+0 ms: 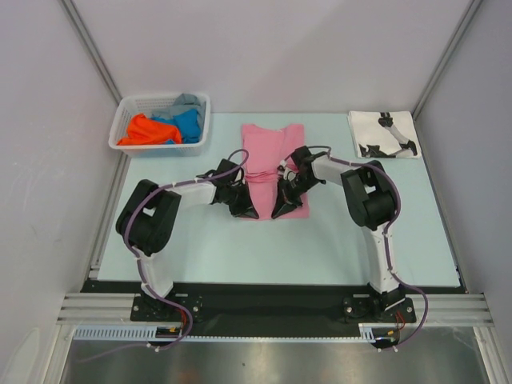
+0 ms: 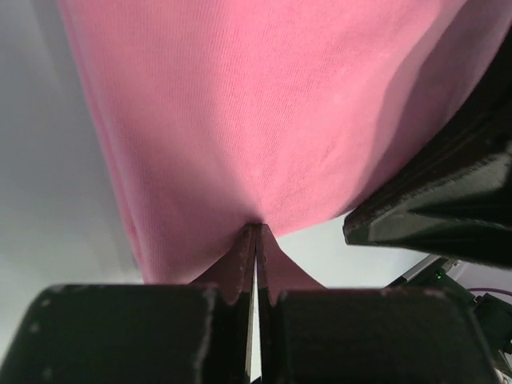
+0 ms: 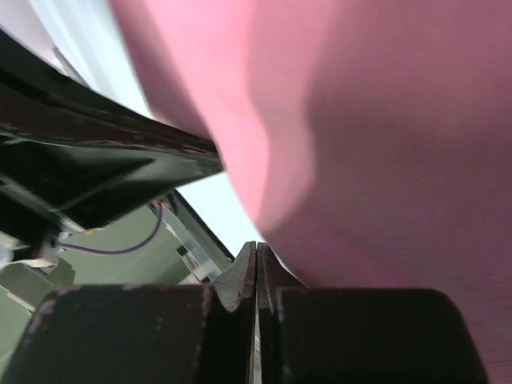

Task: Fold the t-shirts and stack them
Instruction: Fold the tshirt

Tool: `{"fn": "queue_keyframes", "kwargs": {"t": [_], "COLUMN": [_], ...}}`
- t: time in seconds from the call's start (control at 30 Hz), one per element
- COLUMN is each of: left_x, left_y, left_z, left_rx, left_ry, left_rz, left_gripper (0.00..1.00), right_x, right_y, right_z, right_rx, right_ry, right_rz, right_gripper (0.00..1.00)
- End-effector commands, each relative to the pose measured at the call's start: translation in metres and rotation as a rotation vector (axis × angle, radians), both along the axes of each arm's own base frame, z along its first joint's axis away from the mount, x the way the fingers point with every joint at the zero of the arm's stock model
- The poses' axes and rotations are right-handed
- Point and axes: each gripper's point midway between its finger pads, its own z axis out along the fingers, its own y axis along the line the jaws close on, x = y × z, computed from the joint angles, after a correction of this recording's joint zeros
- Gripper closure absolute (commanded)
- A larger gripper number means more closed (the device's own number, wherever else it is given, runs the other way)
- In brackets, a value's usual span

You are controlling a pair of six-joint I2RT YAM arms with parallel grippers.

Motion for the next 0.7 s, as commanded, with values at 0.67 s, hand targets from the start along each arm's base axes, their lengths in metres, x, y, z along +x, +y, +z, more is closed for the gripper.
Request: {"fn": "queue_keyframes", "kwargs": {"t": [0.67], "left_x": [-0.016], "left_y": [0.028], "left_z": [-0.02], "left_rx": [0.063], "left_ry": [0.01], "left_rz": [0.025], "left_gripper": [1.0], "right_x": [0.012], "right_y": [-0.138], "right_z": [-0.029], "right_rx": [-0.302], "right_ry": [-0.068], "right_rz": [-0.24], "right_gripper": [1.0]}}
